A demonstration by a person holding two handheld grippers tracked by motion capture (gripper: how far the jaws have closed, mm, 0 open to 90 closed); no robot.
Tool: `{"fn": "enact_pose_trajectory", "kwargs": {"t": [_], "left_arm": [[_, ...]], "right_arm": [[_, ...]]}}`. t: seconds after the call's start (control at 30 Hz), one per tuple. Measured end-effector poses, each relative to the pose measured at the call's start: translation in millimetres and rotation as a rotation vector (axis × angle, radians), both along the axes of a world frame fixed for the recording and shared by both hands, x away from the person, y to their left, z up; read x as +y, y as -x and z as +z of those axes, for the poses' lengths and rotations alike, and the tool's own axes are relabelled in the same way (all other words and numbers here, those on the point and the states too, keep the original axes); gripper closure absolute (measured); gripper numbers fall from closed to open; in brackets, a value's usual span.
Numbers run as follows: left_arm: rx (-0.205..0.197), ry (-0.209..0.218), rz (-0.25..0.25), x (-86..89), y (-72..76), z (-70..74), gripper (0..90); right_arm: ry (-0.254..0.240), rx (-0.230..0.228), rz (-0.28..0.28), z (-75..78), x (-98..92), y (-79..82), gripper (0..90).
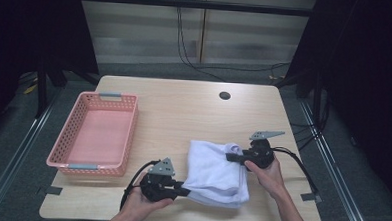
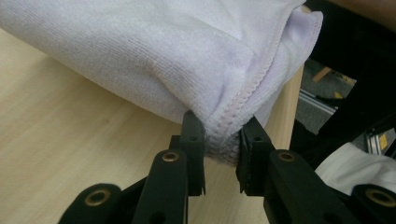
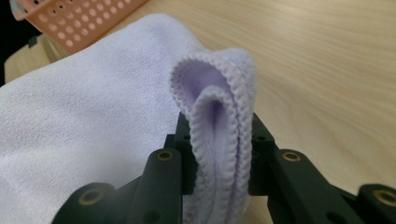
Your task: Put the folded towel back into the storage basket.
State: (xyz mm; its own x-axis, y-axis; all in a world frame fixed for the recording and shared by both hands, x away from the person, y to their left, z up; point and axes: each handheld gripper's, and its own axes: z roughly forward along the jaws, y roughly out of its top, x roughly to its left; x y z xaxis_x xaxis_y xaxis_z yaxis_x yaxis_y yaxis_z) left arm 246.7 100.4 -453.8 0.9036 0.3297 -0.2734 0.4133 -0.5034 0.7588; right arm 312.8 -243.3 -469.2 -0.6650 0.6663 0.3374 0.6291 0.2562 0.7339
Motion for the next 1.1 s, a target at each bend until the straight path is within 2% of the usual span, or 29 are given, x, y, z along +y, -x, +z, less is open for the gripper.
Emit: {"fn": "enact_pose_trajectory", "kwargs": {"t": [0.1,0.33,0.67,1.1], "left_arm": [[-0.004,0.028,0.015,7.1,-4.3,8.0,75.3],[-0.026,0.049,0.033,19.9,-8.0,22.1,75.3],[-0.044,0.093,0.098,44.8,-11.6,35.3,75.3],[-0.070,0.098,0.167,75.7,-11.2,49.4,75.3]], "right_arm": [[-0.013,-0.008,0.002,9.3,4.1,-3.8,72.2],[-0.022,-0.052,0.021,30.9,16.1,-13.4,72.3],[-0.049,-0.109,0.051,55.8,36.5,-24.7,72.4],[-0.072,-0.131,0.119,70.0,70.2,-45.4,72.5]]}}
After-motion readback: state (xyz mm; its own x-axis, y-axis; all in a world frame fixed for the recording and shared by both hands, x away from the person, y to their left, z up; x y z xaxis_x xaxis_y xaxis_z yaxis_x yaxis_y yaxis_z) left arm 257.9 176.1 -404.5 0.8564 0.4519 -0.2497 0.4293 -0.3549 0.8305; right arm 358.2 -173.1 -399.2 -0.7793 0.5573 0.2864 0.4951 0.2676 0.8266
